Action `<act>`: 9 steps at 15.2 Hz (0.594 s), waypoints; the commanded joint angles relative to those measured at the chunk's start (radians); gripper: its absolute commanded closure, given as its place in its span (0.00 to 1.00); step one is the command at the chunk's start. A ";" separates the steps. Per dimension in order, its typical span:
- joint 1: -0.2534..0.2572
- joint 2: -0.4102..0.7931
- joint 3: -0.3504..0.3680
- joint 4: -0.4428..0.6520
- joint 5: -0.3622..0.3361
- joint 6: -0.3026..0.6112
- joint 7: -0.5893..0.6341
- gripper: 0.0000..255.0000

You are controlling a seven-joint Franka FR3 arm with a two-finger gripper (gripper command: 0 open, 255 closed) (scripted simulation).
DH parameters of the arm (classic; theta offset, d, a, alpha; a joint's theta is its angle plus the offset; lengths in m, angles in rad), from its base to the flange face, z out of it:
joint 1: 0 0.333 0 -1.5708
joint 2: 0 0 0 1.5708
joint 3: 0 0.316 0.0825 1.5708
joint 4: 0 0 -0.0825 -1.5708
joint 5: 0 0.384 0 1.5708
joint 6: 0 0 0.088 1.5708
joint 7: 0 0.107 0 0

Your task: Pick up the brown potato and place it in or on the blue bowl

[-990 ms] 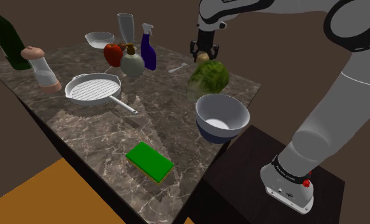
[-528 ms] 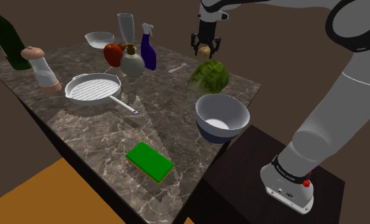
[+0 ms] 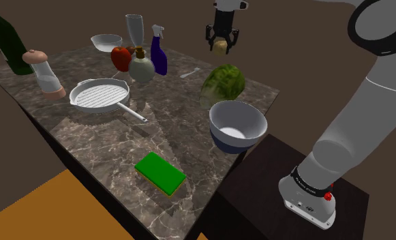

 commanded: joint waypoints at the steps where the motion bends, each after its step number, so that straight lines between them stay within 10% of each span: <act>1: -0.001 0.006 -0.001 0.035 -0.001 -0.029 -0.004 1.00; 9: 0.026 -0.165 0.026 -0.138 0.026 -0.028 0.048 1.00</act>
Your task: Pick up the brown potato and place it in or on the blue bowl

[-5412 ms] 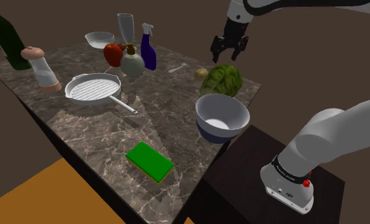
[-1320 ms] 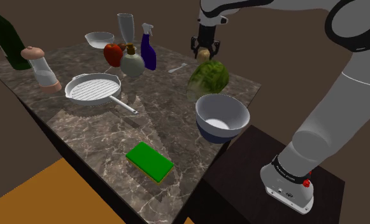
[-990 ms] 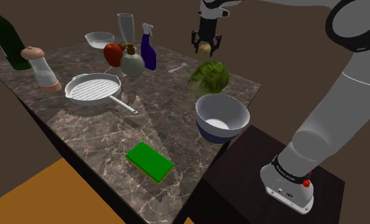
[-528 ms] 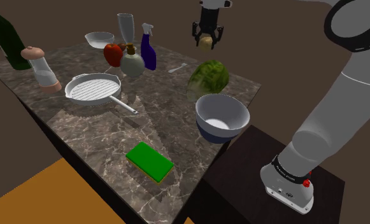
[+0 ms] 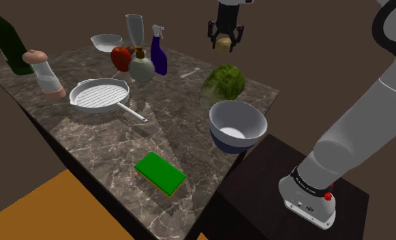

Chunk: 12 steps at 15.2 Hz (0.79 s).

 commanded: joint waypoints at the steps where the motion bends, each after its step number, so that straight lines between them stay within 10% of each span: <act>1: 0.011 -0.076 0.011 -0.093 0.013 0.017 0.023 1.00; 12: 0.093 -0.401 0.093 -0.402 0.104 0.006 0.156 1.00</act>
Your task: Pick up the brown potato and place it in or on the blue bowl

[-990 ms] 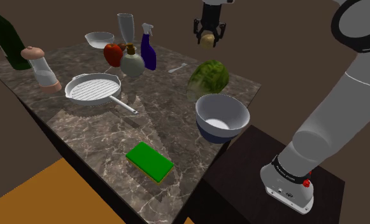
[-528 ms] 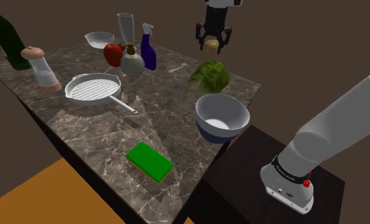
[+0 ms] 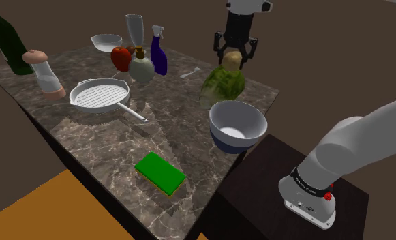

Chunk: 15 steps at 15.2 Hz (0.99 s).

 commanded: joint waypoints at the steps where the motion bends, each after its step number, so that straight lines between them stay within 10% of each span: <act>1: 0.018 -0.057 0.018 -0.052 0.021 -0.004 0.029 1.00; 15: 0.145 -0.336 0.161 -0.236 0.179 -0.078 0.229 1.00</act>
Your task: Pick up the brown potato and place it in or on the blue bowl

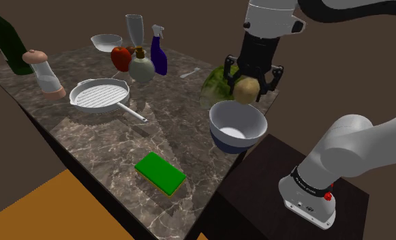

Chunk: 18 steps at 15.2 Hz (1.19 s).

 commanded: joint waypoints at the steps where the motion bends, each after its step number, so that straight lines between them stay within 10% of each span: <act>1: 0.006 -0.012 0.009 -0.030 0.010 0.019 0.006 1.00; 18: 0.019 -0.028 0.037 -0.176 0.036 0.149 0.002 1.00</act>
